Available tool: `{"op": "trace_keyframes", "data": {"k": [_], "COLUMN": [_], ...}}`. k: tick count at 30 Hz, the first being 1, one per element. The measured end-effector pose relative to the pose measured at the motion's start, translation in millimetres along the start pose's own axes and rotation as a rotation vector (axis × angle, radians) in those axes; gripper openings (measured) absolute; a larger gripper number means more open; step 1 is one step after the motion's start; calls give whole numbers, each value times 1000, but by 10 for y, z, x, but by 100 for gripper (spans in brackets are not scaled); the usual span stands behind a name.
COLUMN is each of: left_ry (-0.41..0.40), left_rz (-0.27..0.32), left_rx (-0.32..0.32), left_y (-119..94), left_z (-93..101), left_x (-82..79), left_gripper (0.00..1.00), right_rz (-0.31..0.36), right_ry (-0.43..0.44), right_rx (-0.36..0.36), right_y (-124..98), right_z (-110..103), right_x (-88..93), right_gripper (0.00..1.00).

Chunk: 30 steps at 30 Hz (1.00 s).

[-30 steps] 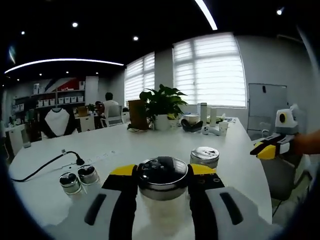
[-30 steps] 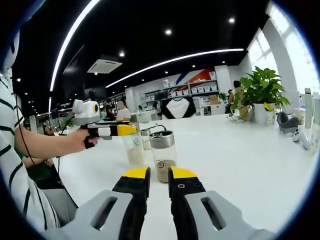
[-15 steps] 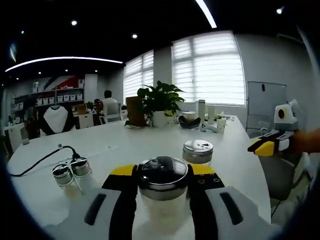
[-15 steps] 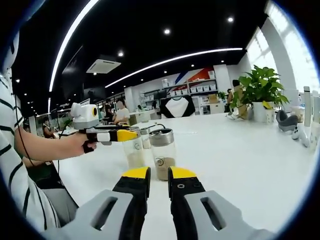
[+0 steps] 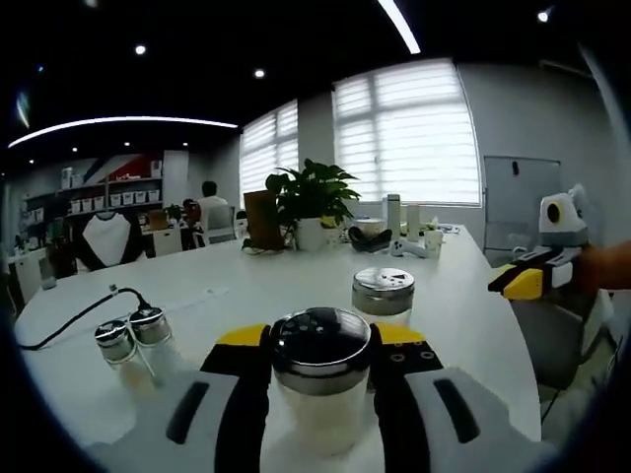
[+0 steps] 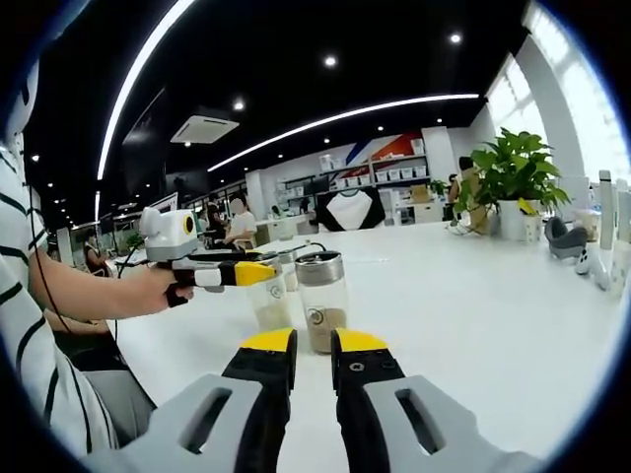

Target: Rotate the seasoning bottle until the label or dispensing opening points toward the visible target arrow and the bottle remains upright within the marked orientation range

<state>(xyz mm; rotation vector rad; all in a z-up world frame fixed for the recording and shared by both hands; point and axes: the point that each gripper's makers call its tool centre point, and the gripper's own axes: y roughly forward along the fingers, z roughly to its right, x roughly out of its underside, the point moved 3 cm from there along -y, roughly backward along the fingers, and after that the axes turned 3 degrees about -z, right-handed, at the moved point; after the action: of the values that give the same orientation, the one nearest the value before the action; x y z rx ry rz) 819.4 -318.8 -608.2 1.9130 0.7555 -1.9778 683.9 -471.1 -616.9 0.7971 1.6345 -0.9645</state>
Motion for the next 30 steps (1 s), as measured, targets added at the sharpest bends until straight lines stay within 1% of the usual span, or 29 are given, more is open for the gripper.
{"op": "trace_keyframes", "data": {"k": [2, 4, 6, 7, 9, 11, 14, 17, 18, 19, 20, 21, 23, 30], "left_ry": [5, -4, -3, -8, 8, 2, 3, 1, -1, -4, -15, -2, -20, -21], "left_rz": [8, 23, 33, 35, 32, 27, 24, 31, 35, 41, 41, 44, 38, 50], "left_rx": [0, 19, 25, 44, 52, 59, 87, 121, 142, 173, 230, 230, 260, 323], "left_y": [1, 4, 2, 1, 5, 9, 2, -4, -3, -1, -12, -15, -10, -3], "left_z": [3, -5, -10, -11, -8, -17, -29, -33, -35, -26, 10, -31, -40, -51], "left_x": [-1, 4, 6, 1, -2, -4, 2, 5, 9, 9, 13, 13, 21, 26], "left_gripper": [41, 41, 41, 41, 41, 41, 41, 41, 41, 41, 41, 41, 41, 42], "right_rz": [-4, -3, -2, -2, -2, -2, -5, -8, -9, -10, -12, -14, -16, -21], "right_ry": [-2, -4, -4, -4, -4, -3, -4, -5, -5, -6, -6, -4, 1, -4], "right_rx": [-1, -2, -4, -5, -8, -10, -24, -40, -47, -51, -56, -60, -66, -94], "right_y": [10, 24, 46, 55, 77, 94, 130, 153, 161, 168, 175, 183, 199, 235], "right_z": [-5, -2, -7, -10, -18, -30, -73, -115, -129, -131, -135, -141, -161, -251], "right_x": [5, 4, 2, 1, 1, -1, -8, -18, -23, -22, -22, -24, -27, -38], "right_gripper": [11, 11, 11, 11, 11, 11, 9, 8, 8, 8, 7, 7, 7, 7]}}
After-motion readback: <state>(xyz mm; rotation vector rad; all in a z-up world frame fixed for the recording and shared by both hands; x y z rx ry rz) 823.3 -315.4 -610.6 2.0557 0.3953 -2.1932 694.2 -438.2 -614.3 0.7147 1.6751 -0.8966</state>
